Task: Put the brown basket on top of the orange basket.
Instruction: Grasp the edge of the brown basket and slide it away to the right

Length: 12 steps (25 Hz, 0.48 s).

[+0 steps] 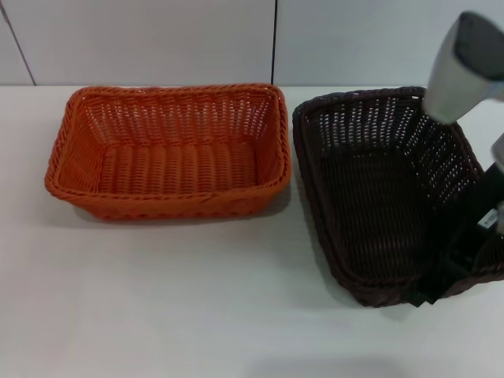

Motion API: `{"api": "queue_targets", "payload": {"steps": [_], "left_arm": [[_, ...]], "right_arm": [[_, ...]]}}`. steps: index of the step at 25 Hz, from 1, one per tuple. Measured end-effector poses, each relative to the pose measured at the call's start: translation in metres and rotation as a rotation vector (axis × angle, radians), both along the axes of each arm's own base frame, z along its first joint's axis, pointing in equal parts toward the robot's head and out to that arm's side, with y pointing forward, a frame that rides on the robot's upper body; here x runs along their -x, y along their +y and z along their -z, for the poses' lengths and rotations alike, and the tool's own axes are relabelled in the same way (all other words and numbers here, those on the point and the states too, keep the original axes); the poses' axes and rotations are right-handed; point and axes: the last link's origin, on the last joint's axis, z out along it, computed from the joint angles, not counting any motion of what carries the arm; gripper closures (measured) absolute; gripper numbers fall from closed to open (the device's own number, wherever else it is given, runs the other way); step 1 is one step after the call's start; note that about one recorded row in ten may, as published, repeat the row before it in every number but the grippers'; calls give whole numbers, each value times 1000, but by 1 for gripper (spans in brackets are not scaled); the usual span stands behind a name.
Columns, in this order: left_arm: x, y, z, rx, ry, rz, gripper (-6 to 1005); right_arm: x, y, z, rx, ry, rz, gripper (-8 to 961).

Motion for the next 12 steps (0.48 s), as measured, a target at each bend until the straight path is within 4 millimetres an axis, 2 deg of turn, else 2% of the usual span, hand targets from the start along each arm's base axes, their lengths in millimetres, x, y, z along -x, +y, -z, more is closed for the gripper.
{"api": "queue_targets", "payload": {"steps": [1,5,12], "left_arm": [[0,0,0,0,0,0,216],[0,0,0,-2,0,-2,216],[1,0,-1,-3,-1,-3,216]], "right_arm": [[0,0,0,0,0,0,231],[-6,2,20,-2,-59,-4,240],[-14,-1,36,23,-65,28,256]]}}
